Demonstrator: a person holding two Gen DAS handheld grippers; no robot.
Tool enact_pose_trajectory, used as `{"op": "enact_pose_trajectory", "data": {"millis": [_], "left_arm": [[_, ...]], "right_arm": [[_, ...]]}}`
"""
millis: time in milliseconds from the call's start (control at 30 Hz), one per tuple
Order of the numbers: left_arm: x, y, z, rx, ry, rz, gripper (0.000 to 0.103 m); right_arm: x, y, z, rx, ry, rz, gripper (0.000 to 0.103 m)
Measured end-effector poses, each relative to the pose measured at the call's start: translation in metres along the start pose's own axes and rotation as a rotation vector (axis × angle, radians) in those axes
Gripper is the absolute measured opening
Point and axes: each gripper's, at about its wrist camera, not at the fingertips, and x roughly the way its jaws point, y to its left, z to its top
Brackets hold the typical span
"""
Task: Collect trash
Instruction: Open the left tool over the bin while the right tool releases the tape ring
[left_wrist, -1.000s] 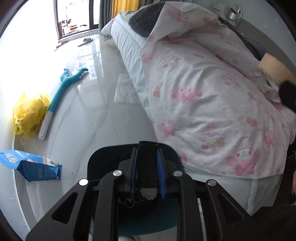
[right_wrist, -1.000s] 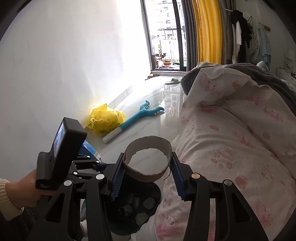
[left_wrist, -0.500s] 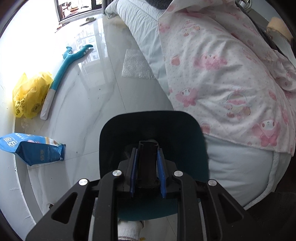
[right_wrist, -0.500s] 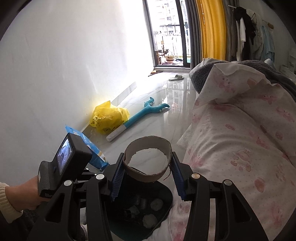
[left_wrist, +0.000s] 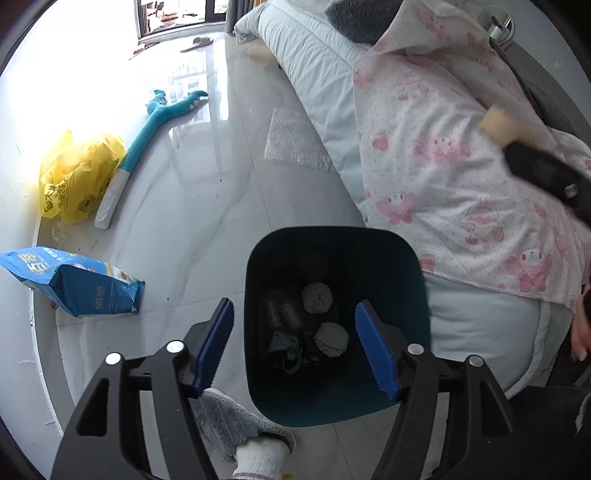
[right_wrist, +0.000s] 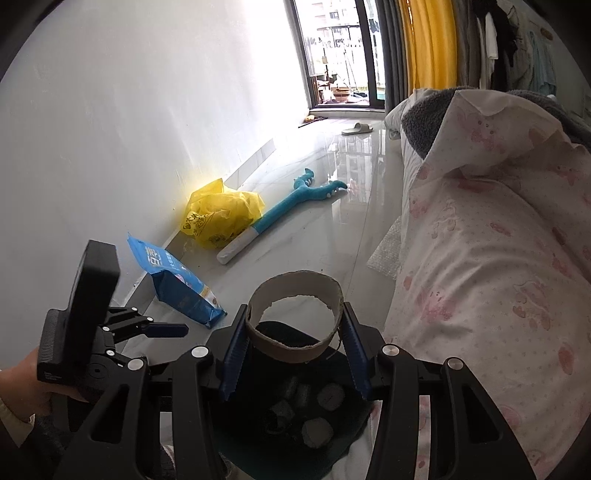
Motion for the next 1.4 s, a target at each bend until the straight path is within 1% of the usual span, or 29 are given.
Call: {"op": "enact_pose_trajectory", "data": {"millis": [67,167,233,467,600,667,767,900,1033,1067,1100,1133,1167,1267,1333,1400], "left_arm": [[-0.008,-0.001,0.001,0.017,-0.036,0.003,0.076],[-0.022,0.0,0.002,0.027,-0.095,0.002,0.077],[-0.035,0.0,0.003,0.023,-0.155,-0.015,0.078],[-0.085,-0.014,0.007,0.069,-0.381,-0.001,0.081],[-0.108,-0.013,0.014,0.031,-0.463,-0.029,0.083],[-0.118,-0.013,0.018,0.012,-0.502,-0.042,0.084],[-0.132,-0.017,0.024,0.007,-0.56,-0.026,0.085],[-0.149,-0.024,0.022,0.014,-0.626,-0.003,0.085],[-0.156,-0.035,0.02,0.047,-0.667,0.016,0.086],[-0.158,-0.039,0.02,0.053,-0.672,0.016,0.087],[-0.159,-0.04,0.019,0.056,-0.677,0.016,0.088],[-0.161,-0.043,0.018,0.056,-0.684,0.017,0.091],[-0.162,-0.044,0.018,0.057,-0.691,0.015,0.094],[-0.167,-0.053,0.017,0.052,-0.718,0.021,0.095],[-0.169,-0.058,0.015,0.057,-0.722,0.016,0.096],[-0.17,-0.066,0.012,0.086,-0.728,0.032,0.096]], "right_arm": [[0.01,0.0,-0.002,0.016,0.029,0.002,0.049],[0.024,0.0,-0.007,0.028,0.074,-0.001,0.049],[0.033,0.0,-0.011,0.028,0.107,-0.013,0.049],[0.059,0.001,-0.028,0.045,0.21,-0.021,0.049],[0.071,0.003,-0.039,0.038,0.269,-0.031,0.049],[0.072,0.005,-0.041,0.029,0.282,-0.035,0.05],[0.071,0.006,-0.044,0.024,0.3,-0.042,0.05],[0.073,0.006,-0.049,0.008,0.326,-0.047,0.05],[0.073,0.008,-0.058,-0.002,0.358,-0.039,0.052],[0.071,0.007,-0.06,-0.004,0.354,-0.046,0.059],[0.069,0.007,-0.062,-0.006,0.349,-0.054,0.069],[0.066,0.006,-0.063,-0.002,0.345,-0.055,0.071],[0.062,0.005,-0.064,0.006,0.338,-0.056,0.073],[0.044,0.003,-0.062,0.028,0.299,-0.065,0.073],[0.027,0.002,-0.059,0.042,0.25,-0.07,0.073],[0.01,0.001,-0.056,0.047,0.202,-0.086,0.075]]}}
